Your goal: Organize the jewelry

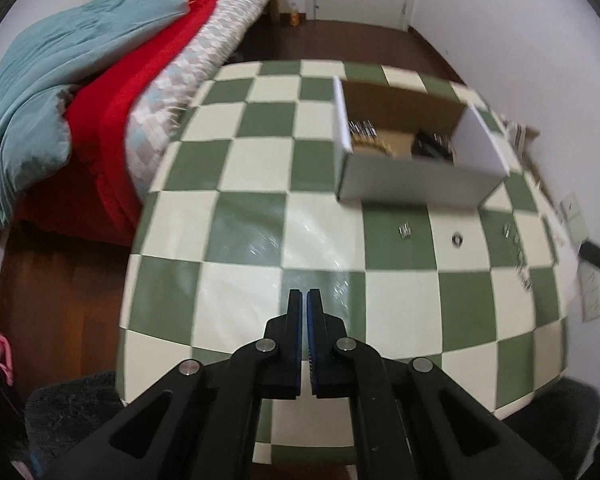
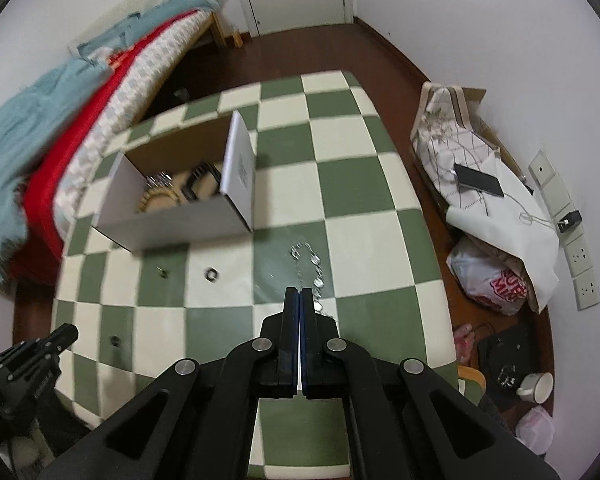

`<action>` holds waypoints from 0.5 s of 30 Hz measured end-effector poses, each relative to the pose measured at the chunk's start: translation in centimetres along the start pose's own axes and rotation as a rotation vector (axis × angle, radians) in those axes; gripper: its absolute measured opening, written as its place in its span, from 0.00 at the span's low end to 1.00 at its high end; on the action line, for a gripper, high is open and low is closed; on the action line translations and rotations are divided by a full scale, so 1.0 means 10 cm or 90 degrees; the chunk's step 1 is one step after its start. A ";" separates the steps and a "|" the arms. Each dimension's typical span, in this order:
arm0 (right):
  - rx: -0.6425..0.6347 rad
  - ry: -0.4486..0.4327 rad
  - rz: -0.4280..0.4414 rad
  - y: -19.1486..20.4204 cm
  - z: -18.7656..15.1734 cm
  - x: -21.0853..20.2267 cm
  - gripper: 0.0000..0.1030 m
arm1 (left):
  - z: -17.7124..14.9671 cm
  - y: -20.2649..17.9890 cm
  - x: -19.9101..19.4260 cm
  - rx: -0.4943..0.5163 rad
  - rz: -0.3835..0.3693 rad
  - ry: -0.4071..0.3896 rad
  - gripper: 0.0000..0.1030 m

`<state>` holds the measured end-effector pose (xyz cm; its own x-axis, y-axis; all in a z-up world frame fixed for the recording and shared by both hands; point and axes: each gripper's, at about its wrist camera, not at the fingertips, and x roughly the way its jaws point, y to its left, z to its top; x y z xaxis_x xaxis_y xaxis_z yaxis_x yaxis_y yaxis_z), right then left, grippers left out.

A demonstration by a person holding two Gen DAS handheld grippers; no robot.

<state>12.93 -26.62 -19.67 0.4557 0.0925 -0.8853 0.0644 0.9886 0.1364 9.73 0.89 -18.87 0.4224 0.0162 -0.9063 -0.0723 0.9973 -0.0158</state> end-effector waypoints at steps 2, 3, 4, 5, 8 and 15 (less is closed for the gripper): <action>0.007 -0.009 0.015 0.01 0.03 -0.09 0.00 | 0.06 0.10 -0.10 -0.016 -0.009 -0.009 0.00; 0.011 -0.013 0.022 0.01 0.04 -0.13 0.00 | 0.07 0.13 -0.14 -0.020 -0.012 -0.012 0.00; 0.014 -0.016 0.028 0.01 0.05 -0.15 0.00 | 0.10 0.17 -0.19 -0.026 -0.014 -0.017 0.00; 0.017 -0.020 0.034 0.01 0.07 -0.19 0.00 | 0.11 0.20 -0.23 -0.030 -0.017 -0.020 0.00; 0.024 -0.027 0.055 0.03 0.08 -0.29 0.00 | 0.13 0.23 -0.29 -0.032 -0.018 -0.029 0.00; 0.047 -0.023 0.102 -0.01 0.11 -0.30 0.00 | 0.00 0.17 0.15 -0.044 -0.033 0.042 0.18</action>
<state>12.51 -27.09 -16.54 0.4973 0.2417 -0.8333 0.0534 0.9501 0.3074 10.23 2.59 -20.29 0.3673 -0.0418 -0.9292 -0.1158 0.9892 -0.0903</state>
